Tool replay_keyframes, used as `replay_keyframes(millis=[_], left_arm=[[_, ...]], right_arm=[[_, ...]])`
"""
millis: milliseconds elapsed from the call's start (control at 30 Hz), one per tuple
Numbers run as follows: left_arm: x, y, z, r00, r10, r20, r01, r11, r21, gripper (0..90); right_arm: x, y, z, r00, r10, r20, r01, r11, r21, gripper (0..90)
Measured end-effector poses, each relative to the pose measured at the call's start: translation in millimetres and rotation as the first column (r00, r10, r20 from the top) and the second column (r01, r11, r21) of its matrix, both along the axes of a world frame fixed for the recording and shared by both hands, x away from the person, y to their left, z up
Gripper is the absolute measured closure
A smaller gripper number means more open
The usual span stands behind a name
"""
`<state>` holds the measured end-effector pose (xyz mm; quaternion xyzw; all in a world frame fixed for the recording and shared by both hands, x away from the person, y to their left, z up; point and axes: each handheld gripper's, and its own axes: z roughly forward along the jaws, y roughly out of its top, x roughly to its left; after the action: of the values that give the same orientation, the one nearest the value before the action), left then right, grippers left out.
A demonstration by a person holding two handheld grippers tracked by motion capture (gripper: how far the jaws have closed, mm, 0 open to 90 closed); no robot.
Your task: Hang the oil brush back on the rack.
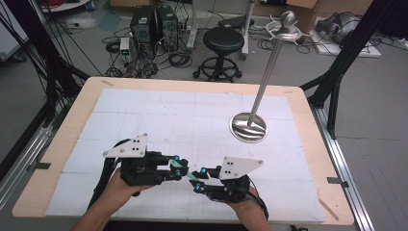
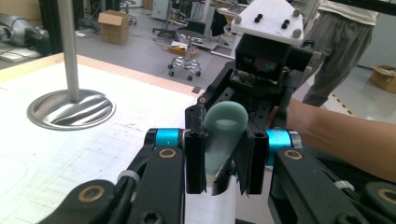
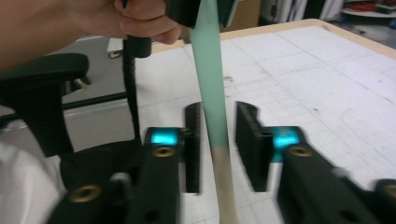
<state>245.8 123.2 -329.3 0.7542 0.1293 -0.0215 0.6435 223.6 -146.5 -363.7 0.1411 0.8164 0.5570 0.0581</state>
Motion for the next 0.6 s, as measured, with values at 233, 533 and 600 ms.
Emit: replay_keyframes(millis=[233,533,600], left_arm=[[-0.8,0.4,1.0,0.9996,-0.027,-0.007,0.026,0.9979,-0.060,68.4],[1.8,9.1,5.6,0.9970,-0.077,0.007,0.077,0.9814,-0.176,50.6],[2.7,7.9,4.6,0.9966,-0.082,0.003,0.082,0.9809,-0.176,51.6]], right_arm=[[-0.2,2.4,-1.0,0.9975,0.069,-0.015,-0.068,0.997,0.028,81.4],[8.8,-7.1,-13.0,0.9809,0.169,-0.096,-0.145,0.965,0.216,81.5],[10.9,-7.9,-15.6,0.9777,0.185,-0.100,-0.157,0.959,0.235,81.5]])
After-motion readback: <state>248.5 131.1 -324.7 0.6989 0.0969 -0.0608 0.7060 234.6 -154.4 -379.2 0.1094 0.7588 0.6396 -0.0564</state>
